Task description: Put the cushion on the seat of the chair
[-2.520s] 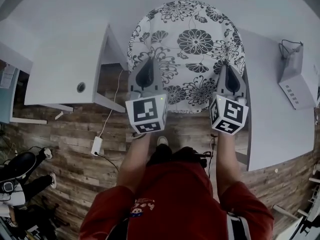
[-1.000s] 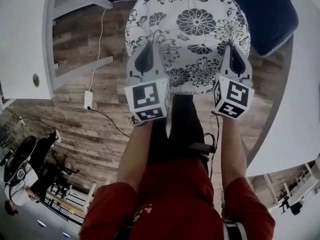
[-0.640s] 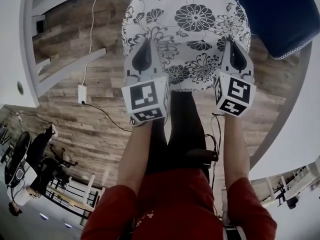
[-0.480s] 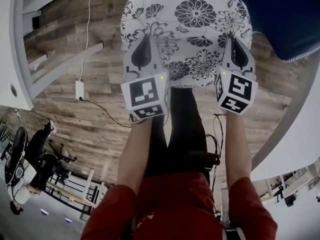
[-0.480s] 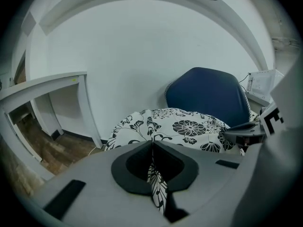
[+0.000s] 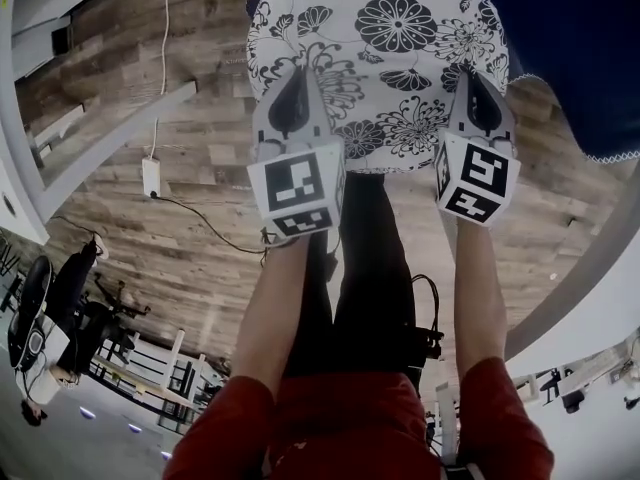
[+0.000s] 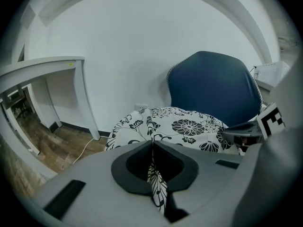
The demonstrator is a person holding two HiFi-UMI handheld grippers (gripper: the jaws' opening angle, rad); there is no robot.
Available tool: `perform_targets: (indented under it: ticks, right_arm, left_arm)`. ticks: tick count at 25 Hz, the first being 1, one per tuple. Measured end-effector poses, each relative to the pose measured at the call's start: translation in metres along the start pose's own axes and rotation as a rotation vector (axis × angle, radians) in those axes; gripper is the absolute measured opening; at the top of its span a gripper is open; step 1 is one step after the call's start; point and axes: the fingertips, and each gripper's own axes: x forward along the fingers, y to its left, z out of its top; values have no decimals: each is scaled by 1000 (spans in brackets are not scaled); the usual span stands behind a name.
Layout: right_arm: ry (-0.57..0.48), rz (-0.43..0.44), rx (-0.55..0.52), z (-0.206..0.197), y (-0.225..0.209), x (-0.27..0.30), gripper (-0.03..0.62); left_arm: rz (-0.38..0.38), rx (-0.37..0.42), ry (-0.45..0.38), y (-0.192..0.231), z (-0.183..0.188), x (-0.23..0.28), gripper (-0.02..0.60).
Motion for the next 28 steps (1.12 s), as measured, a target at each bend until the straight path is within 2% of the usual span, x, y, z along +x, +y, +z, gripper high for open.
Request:
perform_targets:
  ticks: [13, 24, 28]
  right_arm:
    - [44, 7, -12, -26, 1, 27, 32]
    - [24, -19, 13, -23, -8, 19, 34]
    - [9, -32, 12, -18, -9, 15, 59]
  left_arm:
    - [12, 10, 48, 3, -28, 32, 30]
    - [15, 46, 71, 2, -29, 30, 32]
    - [-5, 38, 74, -1, -29, 27, 123]
